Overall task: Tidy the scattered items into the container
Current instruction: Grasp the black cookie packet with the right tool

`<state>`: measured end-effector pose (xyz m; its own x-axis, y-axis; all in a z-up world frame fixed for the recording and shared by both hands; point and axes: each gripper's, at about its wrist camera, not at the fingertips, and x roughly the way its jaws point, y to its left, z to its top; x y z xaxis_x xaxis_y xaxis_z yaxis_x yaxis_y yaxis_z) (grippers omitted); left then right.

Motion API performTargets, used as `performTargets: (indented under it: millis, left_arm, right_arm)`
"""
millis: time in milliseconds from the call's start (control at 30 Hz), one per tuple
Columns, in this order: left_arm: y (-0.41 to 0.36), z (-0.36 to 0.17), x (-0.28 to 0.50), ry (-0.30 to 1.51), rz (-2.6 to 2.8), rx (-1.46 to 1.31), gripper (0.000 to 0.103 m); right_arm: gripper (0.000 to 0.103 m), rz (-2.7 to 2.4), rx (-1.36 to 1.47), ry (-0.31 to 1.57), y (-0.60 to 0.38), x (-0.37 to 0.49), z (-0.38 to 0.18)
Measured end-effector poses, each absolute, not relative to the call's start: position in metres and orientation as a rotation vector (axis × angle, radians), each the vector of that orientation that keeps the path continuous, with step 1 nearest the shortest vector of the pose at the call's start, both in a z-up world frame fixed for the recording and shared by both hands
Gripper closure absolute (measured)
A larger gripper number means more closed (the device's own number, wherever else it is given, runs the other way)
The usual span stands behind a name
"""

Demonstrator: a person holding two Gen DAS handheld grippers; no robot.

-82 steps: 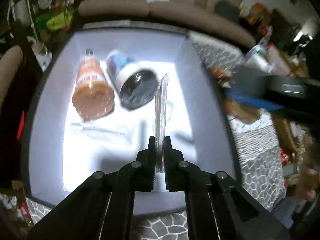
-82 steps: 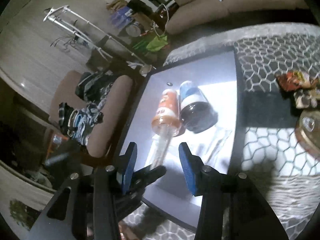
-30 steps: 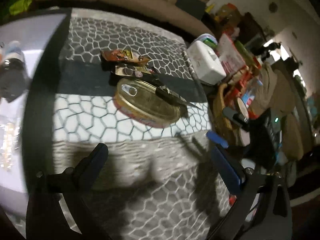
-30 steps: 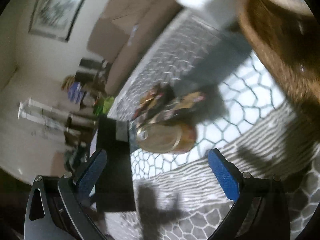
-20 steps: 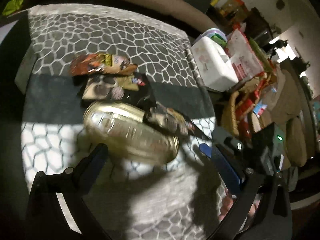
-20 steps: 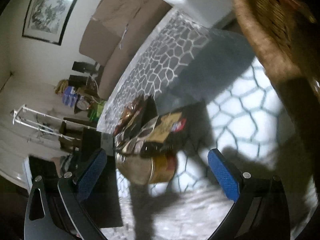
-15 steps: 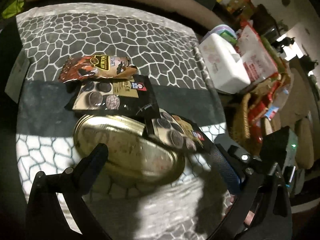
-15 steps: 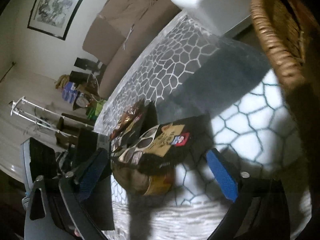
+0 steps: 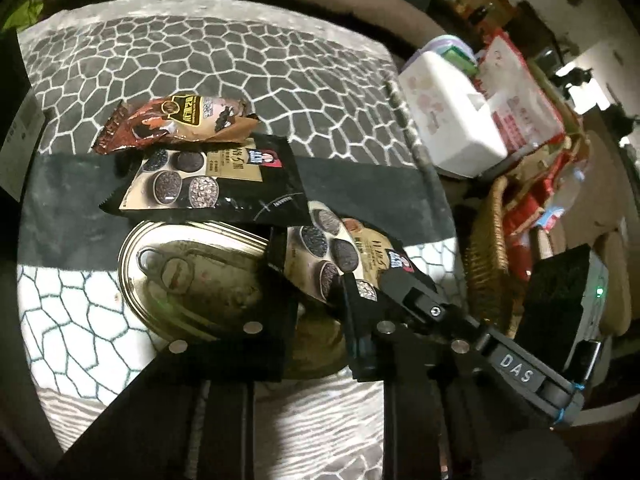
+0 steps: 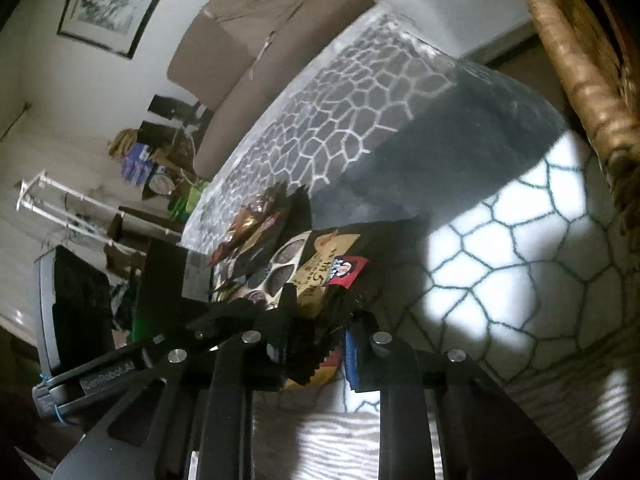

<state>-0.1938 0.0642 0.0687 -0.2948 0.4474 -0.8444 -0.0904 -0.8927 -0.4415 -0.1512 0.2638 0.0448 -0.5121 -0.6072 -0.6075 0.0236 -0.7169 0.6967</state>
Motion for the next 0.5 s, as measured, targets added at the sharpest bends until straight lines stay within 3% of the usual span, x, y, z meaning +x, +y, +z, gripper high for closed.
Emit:
performTargets:
  millis: [267, 500]
  left_arm:
    - [0.041, 0.096, -0.171, -0.473, 2.267, -1.521, 0.084]
    - [0.011, 0.121, -0.147, -0.525, 2.283, -1.470, 0.084]
  right_arm:
    - [0.087, -2.414, 1.159, -0.547, 0.223, -0.131, 0.093]
    - [0.087, -2.439, 1.076, -0.389, 0.191, -0.113, 0.125]
